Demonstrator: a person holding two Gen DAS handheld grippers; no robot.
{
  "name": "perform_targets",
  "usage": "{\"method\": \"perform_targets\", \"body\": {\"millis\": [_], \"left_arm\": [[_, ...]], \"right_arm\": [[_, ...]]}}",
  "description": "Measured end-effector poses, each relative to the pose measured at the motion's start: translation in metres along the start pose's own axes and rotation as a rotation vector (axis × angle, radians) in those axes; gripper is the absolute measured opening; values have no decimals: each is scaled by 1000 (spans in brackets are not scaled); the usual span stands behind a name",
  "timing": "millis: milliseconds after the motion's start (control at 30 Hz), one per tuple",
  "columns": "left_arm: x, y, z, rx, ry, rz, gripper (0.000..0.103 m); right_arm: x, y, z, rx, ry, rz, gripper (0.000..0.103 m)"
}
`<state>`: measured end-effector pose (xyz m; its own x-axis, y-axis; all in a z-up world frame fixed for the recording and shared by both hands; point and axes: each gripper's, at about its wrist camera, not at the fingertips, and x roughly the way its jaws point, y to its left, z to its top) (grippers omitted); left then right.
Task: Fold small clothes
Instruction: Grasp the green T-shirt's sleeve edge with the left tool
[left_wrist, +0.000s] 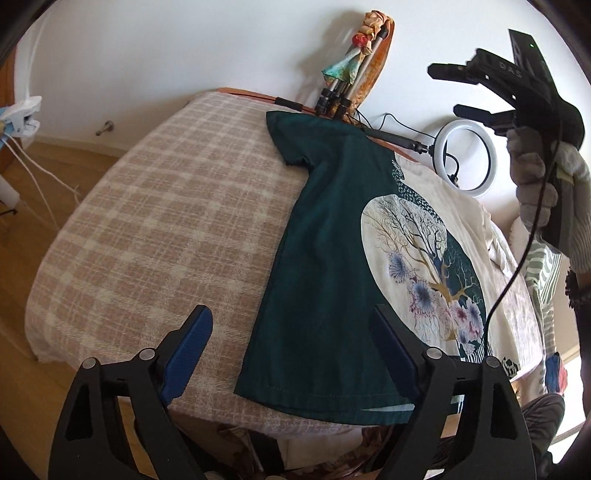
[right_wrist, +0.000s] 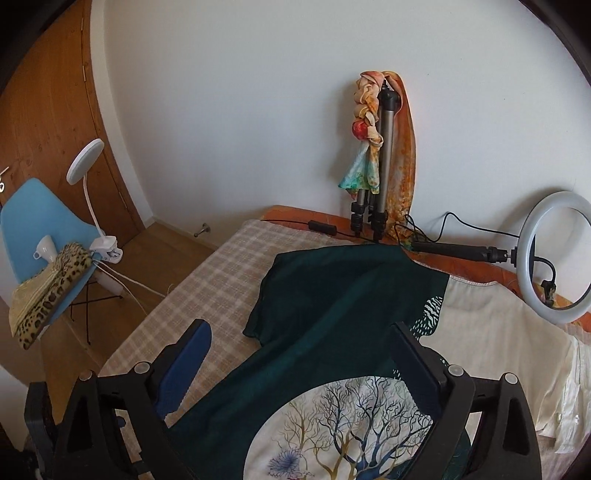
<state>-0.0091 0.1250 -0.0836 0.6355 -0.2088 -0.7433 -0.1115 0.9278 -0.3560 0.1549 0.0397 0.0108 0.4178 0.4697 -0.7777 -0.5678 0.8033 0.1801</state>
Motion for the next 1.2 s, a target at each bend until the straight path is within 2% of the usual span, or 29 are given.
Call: {"method": "perform_targets", "body": {"millis": [133,267,367,500,700,867,967,1000,1067,1100,1133,1200], "left_arm": [[7,2,-5,15,31,-22,60],[16,5,-10,32,68,-19,58],[19,12,-11,15,80,-34,51],[22,19,-8,-23,88,-73,50],[33,15,-12,-14,127,-95,44],[33,19,-10,-39,120,-124,44],[34,19,-9,-43,120,-146,39],[36,19,-9,-43,128,-162,29],[37,19,-10,-43,127,-171,24],[38,19,-11,-40,132,-185,18],[40,19,-11,-44,140,-201,9],[42,21,-12,-59,145,-222,7]], "right_arm": [[58,8,26,57,93,55,85],[117,19,40,101,164,102,80],[158,28,45,104,211,105,77],[201,40,49,88,255,82,75],[253,52,55,61,283,32,74],[287,56,54,6,339,-44,67],[303,57,49,-50,395,-109,56],[306,57,48,-67,405,-126,49],[305,58,49,-97,393,-139,43],[304,57,49,-105,391,-146,35],[302,56,50,-108,391,-144,22],[300,52,52,-105,391,-147,6]]}}
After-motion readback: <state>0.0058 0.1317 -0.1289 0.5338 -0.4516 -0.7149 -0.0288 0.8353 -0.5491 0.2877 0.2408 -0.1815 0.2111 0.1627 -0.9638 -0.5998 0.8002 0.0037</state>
